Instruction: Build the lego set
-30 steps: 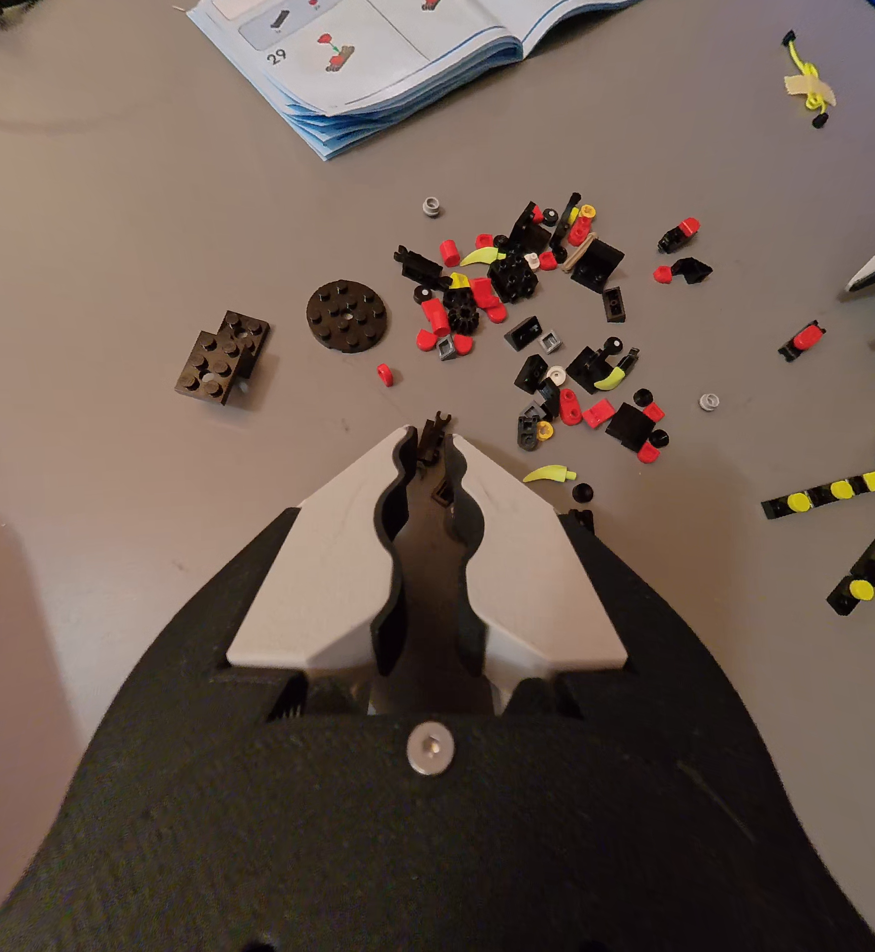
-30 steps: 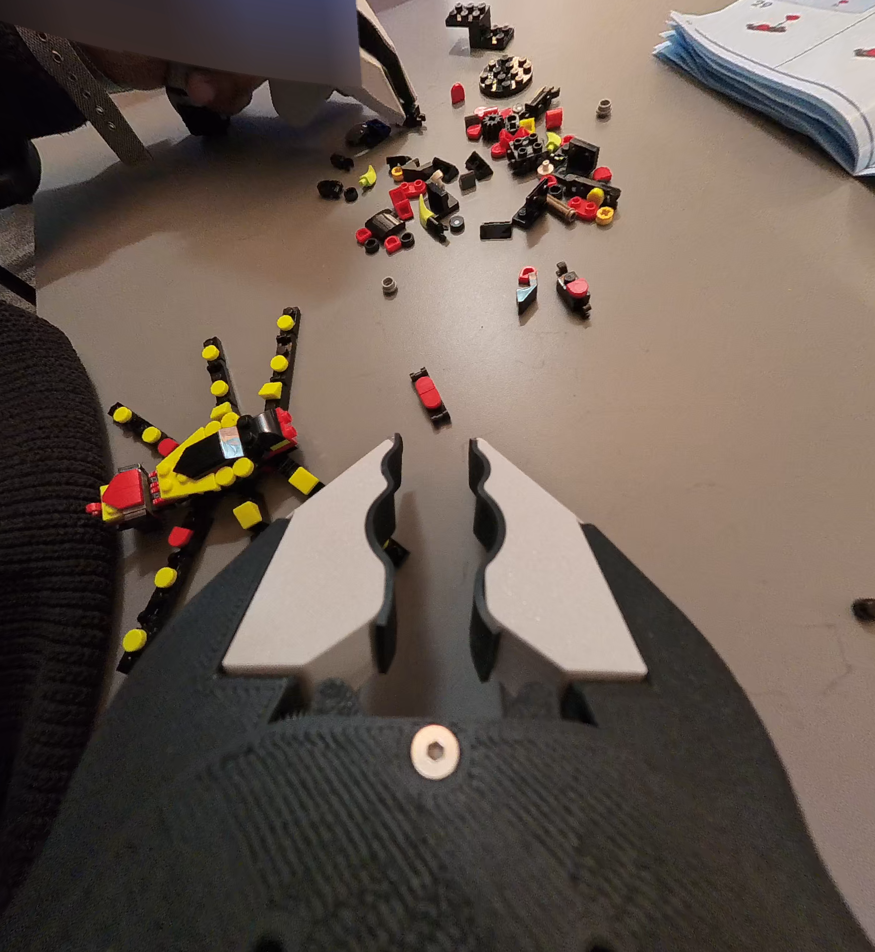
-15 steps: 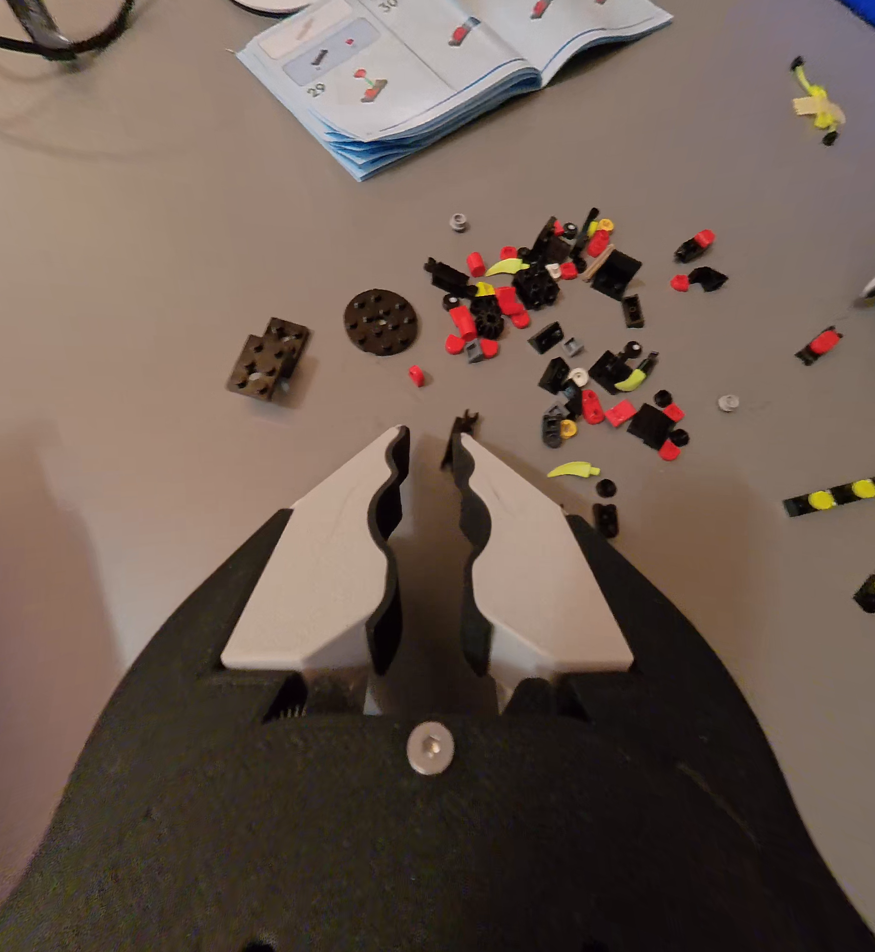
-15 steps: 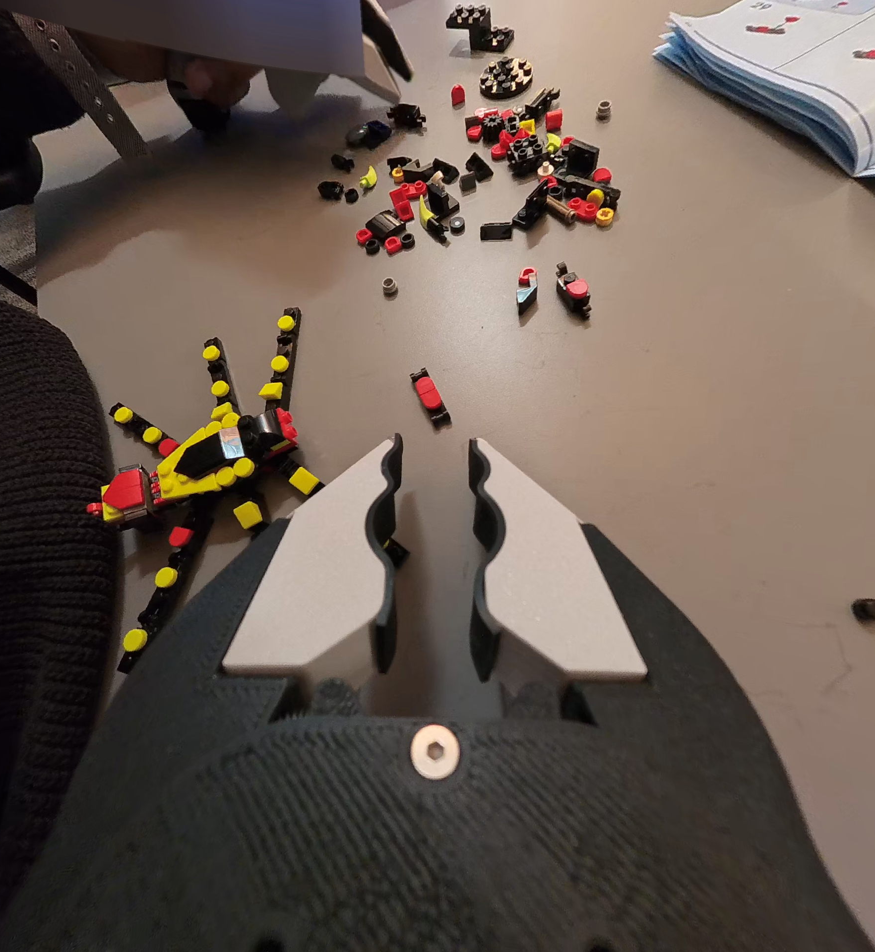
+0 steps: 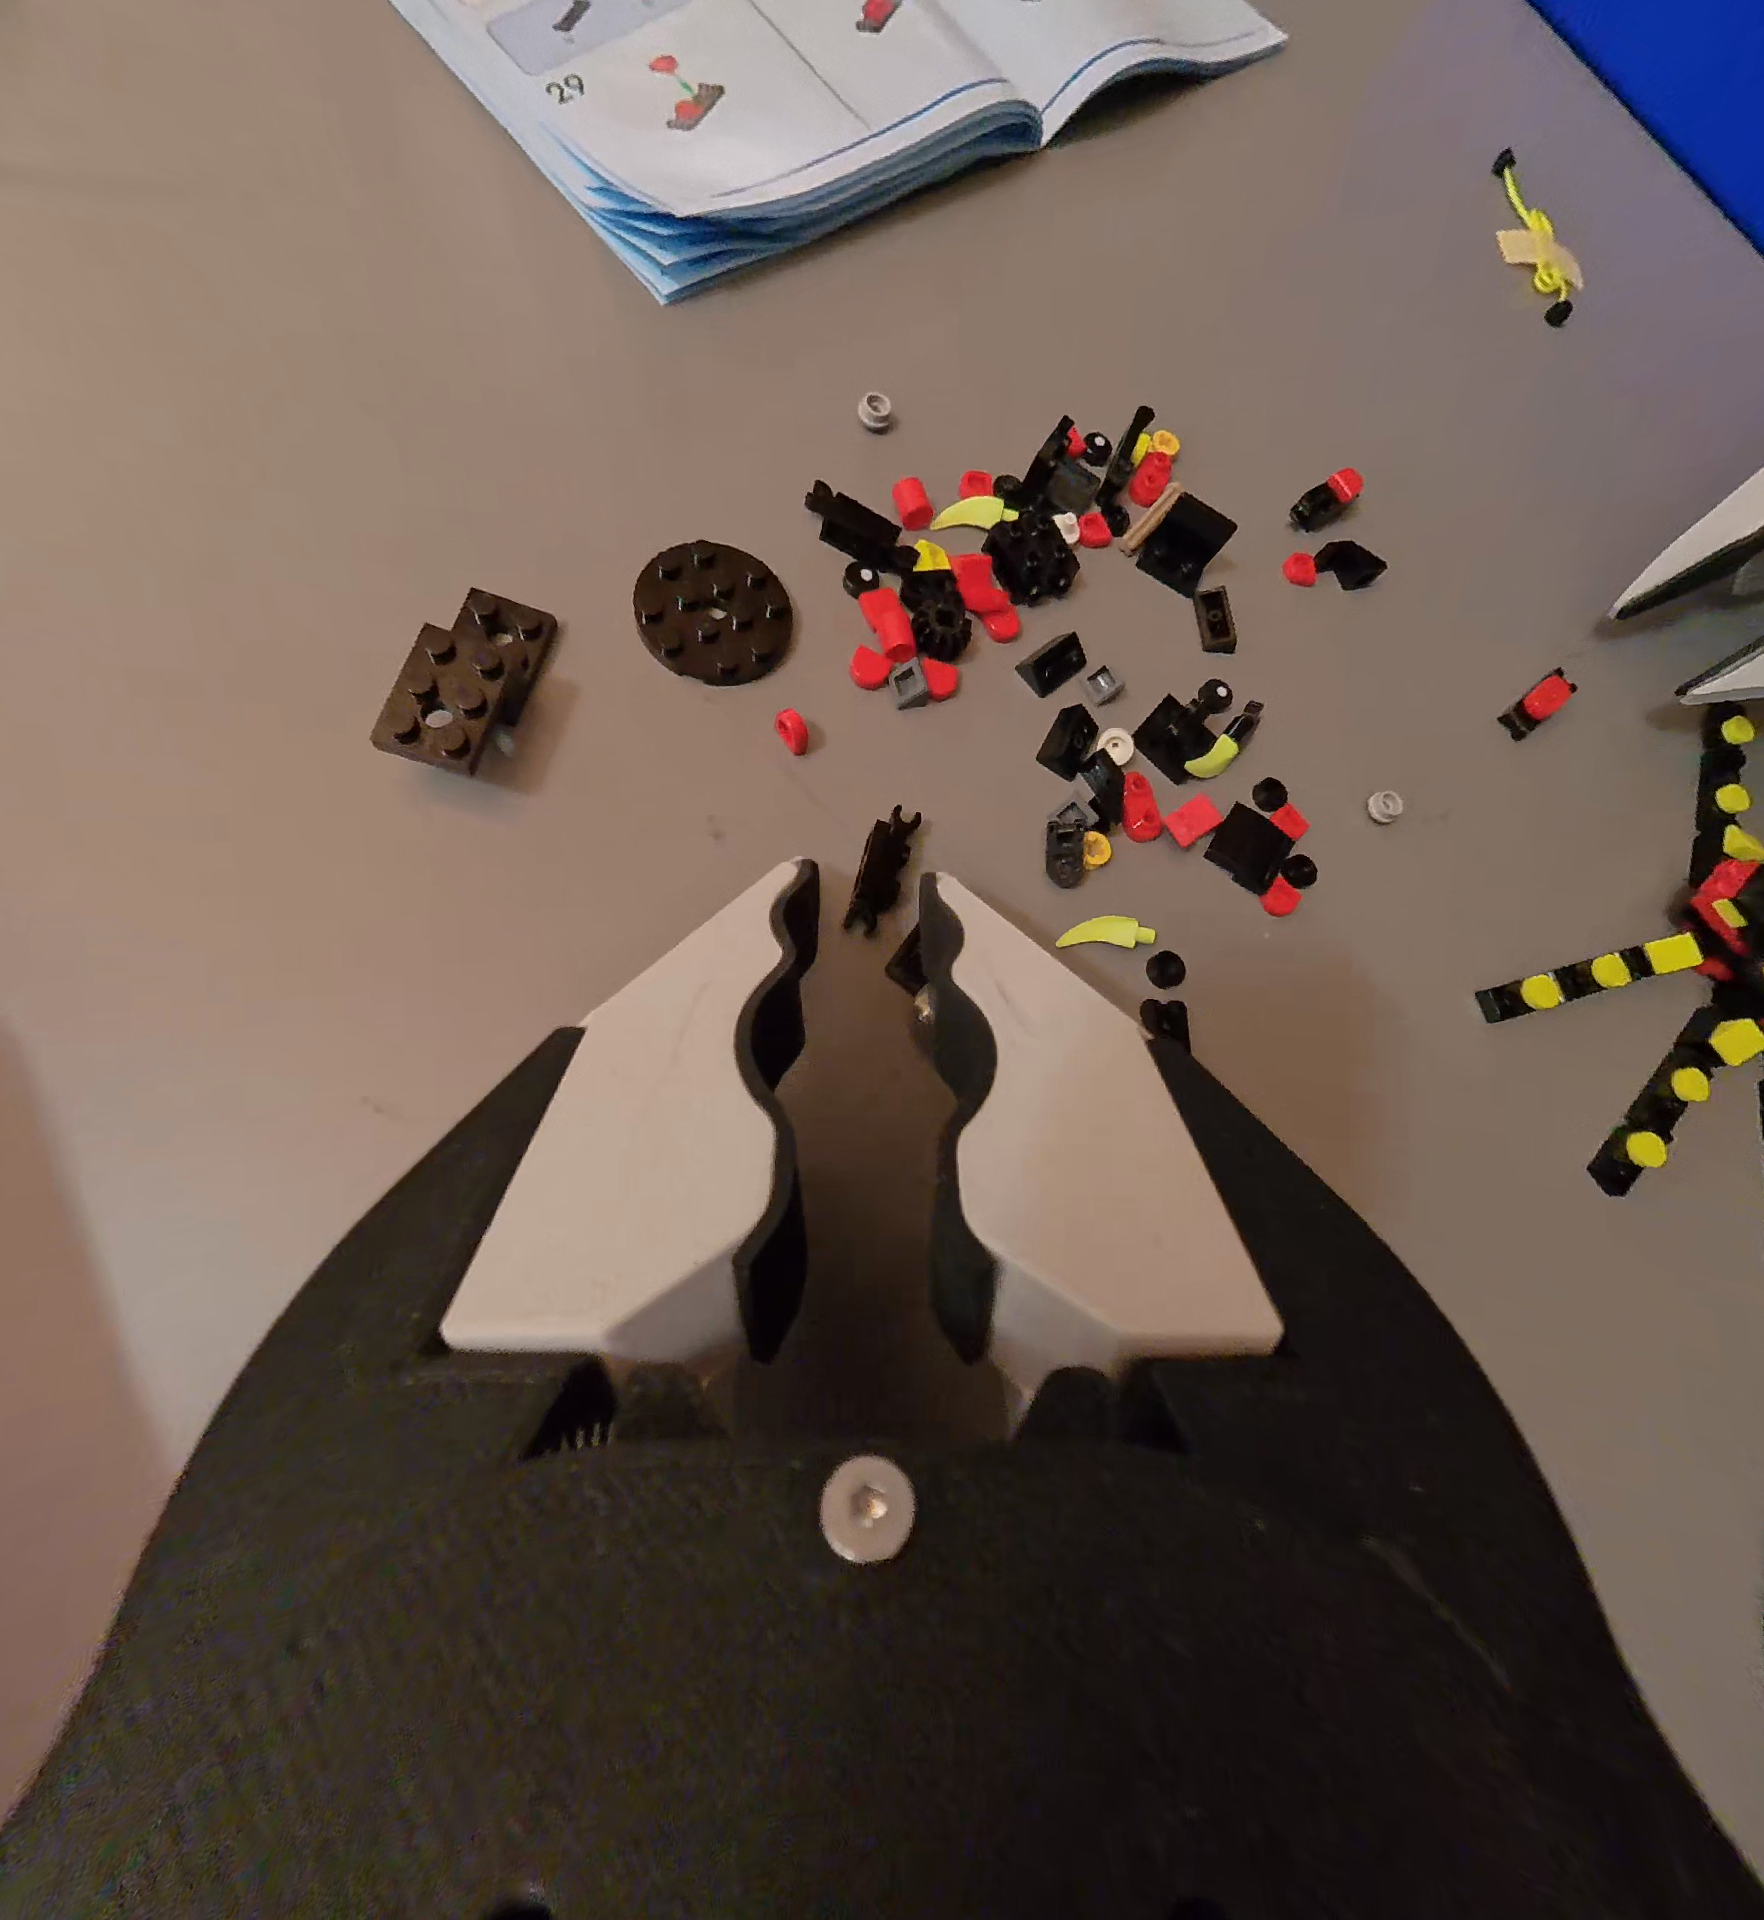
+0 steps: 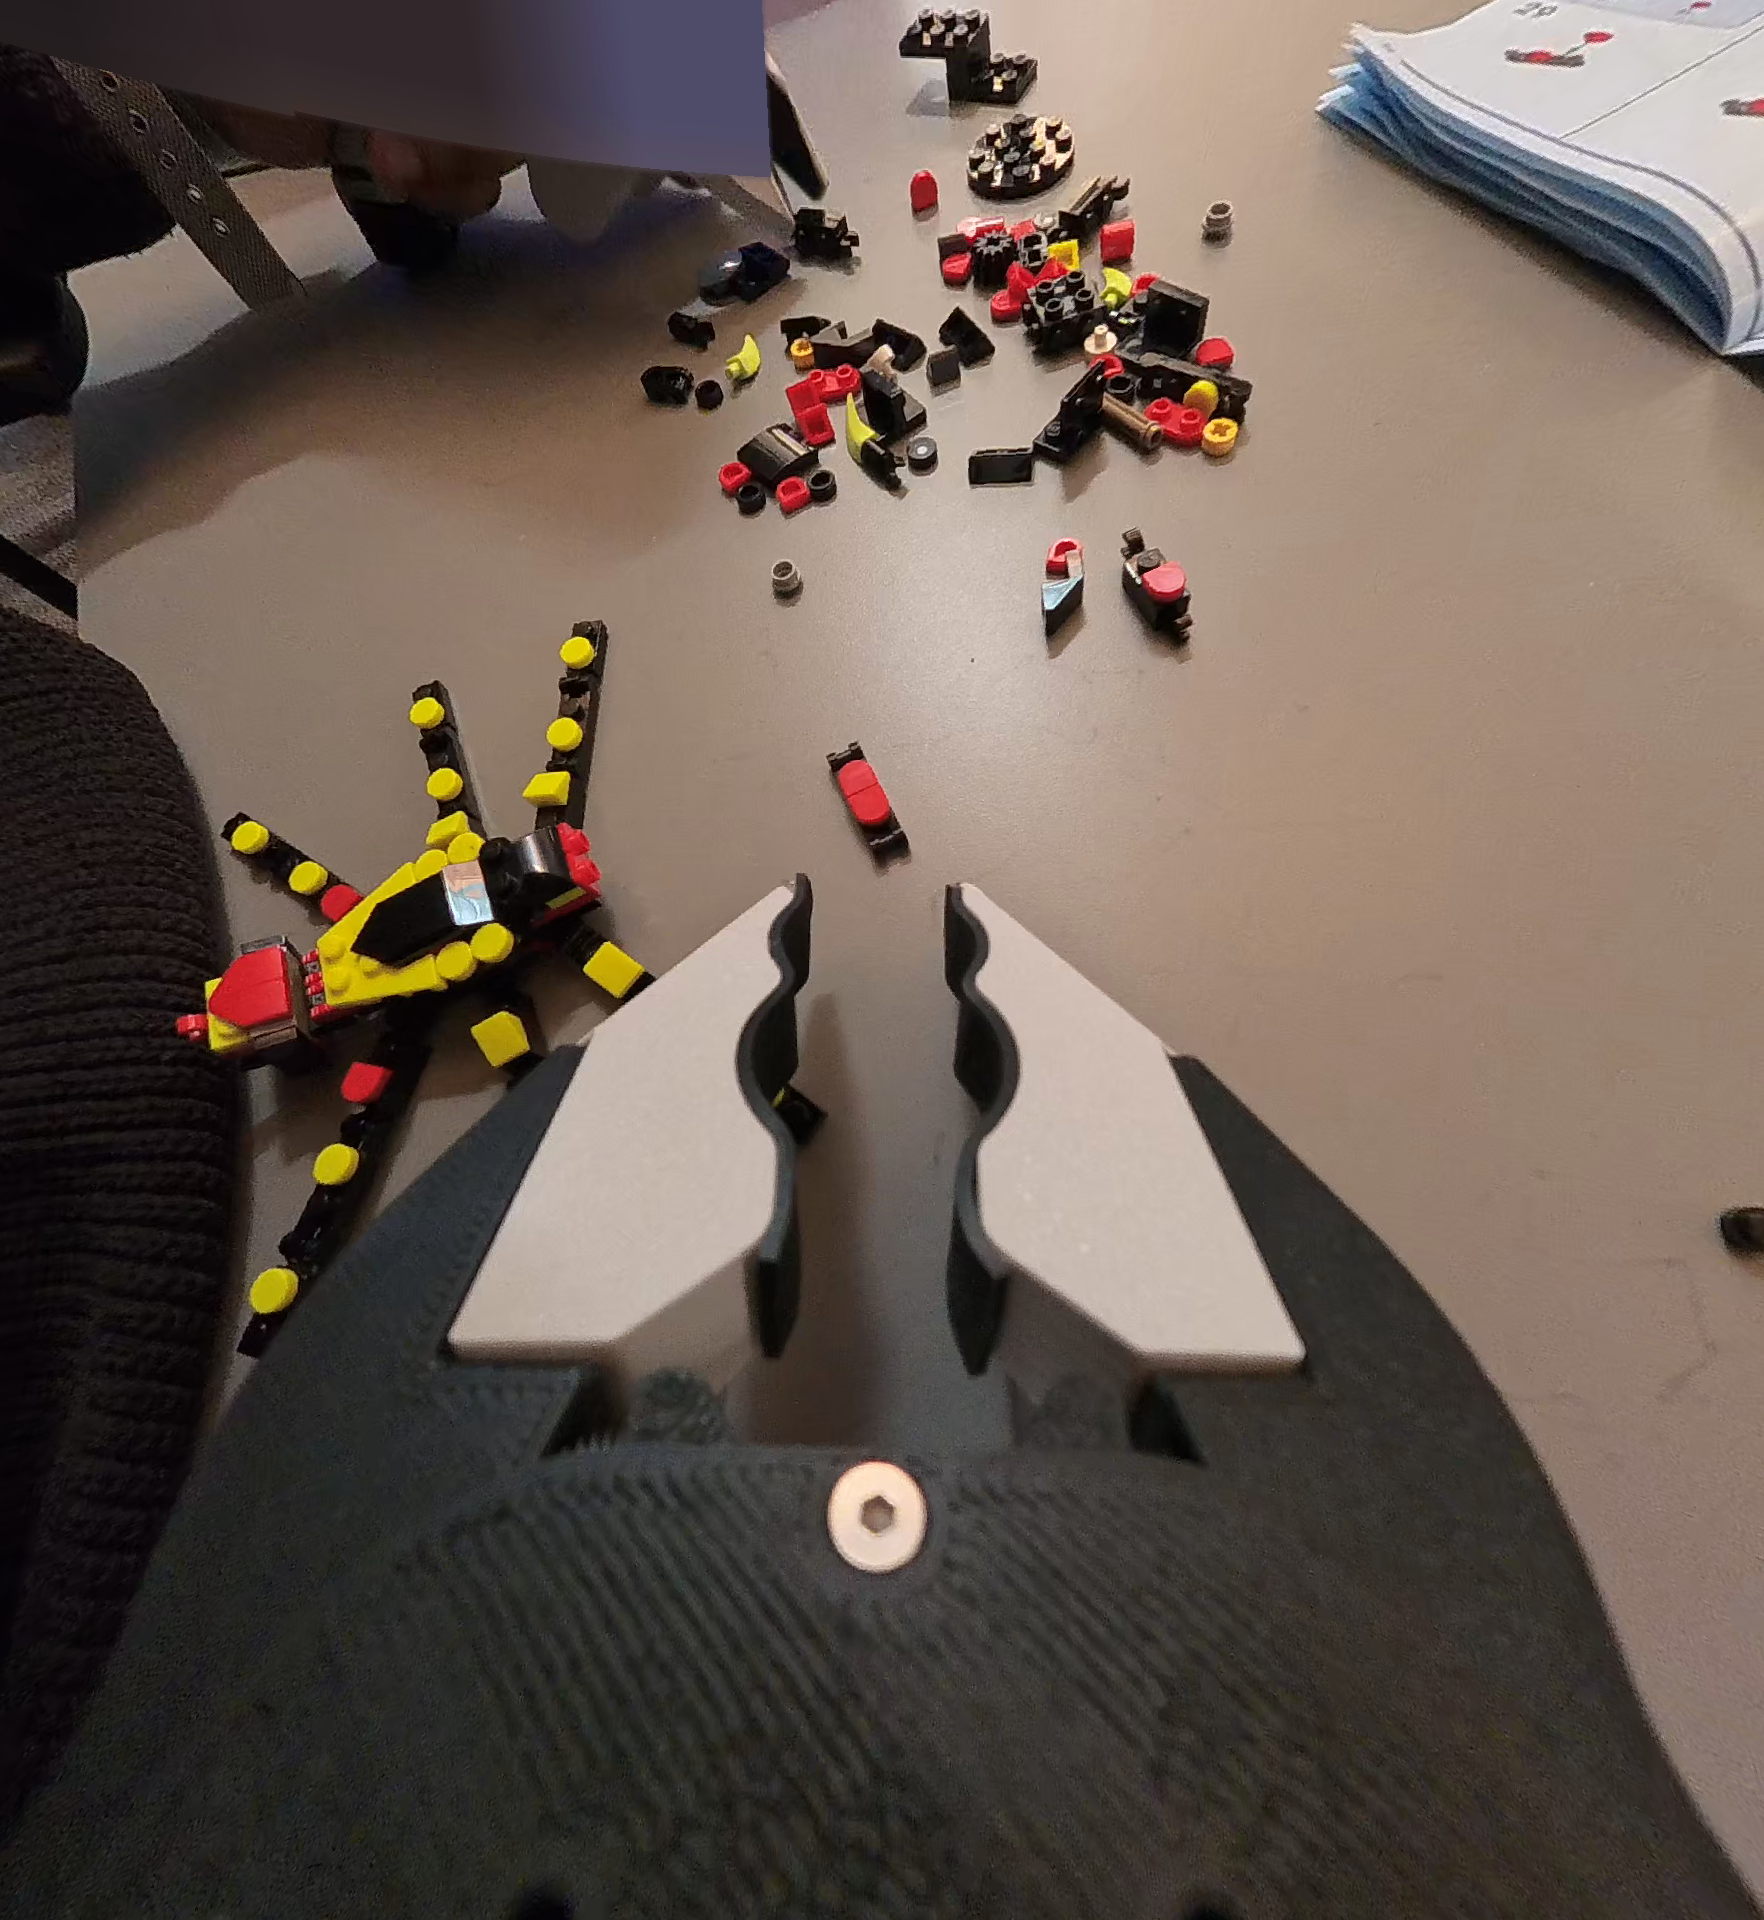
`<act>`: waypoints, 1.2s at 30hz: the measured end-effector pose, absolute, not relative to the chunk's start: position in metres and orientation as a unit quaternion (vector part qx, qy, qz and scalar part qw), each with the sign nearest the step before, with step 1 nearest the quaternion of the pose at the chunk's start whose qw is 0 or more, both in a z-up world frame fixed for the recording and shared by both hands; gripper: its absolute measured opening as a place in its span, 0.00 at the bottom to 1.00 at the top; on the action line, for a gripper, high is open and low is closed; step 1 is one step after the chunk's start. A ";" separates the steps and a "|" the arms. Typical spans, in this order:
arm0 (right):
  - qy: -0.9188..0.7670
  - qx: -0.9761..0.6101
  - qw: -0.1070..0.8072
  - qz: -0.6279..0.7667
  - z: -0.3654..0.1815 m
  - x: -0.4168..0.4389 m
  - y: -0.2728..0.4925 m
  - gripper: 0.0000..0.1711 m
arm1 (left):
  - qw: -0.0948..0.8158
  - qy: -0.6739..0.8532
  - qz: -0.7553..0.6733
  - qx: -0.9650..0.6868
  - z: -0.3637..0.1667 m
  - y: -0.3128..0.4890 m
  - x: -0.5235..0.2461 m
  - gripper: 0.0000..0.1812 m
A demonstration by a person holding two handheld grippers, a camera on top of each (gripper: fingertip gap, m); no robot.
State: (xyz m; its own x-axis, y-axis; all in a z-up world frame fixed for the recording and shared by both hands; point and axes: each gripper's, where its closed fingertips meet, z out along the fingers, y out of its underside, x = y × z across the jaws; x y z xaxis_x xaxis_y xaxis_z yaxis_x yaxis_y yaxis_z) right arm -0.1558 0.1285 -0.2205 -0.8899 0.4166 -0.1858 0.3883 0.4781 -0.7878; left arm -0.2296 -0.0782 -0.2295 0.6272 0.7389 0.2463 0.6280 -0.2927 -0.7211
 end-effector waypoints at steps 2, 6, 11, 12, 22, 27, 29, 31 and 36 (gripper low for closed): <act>-0.860 -0.234 0.016 0.454 -0.221 -0.156 0.128 0.14 | 0.410 -0.426 0.068 -0.804 -0.231 -0.078 -0.229 0.10; -0.860 -0.234 0.016 0.453 -0.221 -0.156 0.128 0.14 | 0.397 -0.421 0.076 -0.812 -0.234 -0.077 -0.229 0.09; -0.861 -0.233 0.017 0.452 -0.221 -0.156 0.128 0.14 | 0.386 -0.420 0.091 -0.816 -0.235 -0.078 -0.230 0.04; -0.861 -0.233 0.017 0.452 -0.221 -0.156 0.128 0.14 | 0.390 -0.419 0.091 -0.815 -0.234 -0.077 -0.230 0.04; -0.845 -0.235 0.025 0.479 -0.211 -0.158 0.130 0.12 | 0.477 -0.351 0.105 -0.799 -0.194 -0.048 -0.221 0.03; -0.779 -0.217 0.011 0.588 -0.163 -0.151 0.117 0.15 | 0.527 -0.276 0.037 -0.803 -0.167 0.011 -0.181 0.03; -0.755 -0.206 -0.009 0.622 -0.147 -0.144 0.110 0.16 | 0.511 -0.247 0.044 -0.822 -0.169 0.029 -0.169 0.03; -0.752 -0.195 -0.021 0.629 -0.145 -0.138 0.107 0.17 | 0.518 -0.225 0.028 -0.825 -0.168 0.047 -0.155 0.04; -0.758 -0.182 -0.026 0.626 -0.148 -0.132 0.103 0.14 | 0.555 -0.204 -0.059 -0.804 -0.161 0.080 -0.127 0.03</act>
State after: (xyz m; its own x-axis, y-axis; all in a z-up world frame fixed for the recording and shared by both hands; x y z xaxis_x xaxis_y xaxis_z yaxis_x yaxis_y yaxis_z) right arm -0.1324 0.1027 -0.1478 -0.9326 0.2426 -0.2671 0.3082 0.1508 -0.9393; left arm -0.1268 0.0799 -0.1609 0.9101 0.2613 0.3216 0.3933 -0.3004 -0.8690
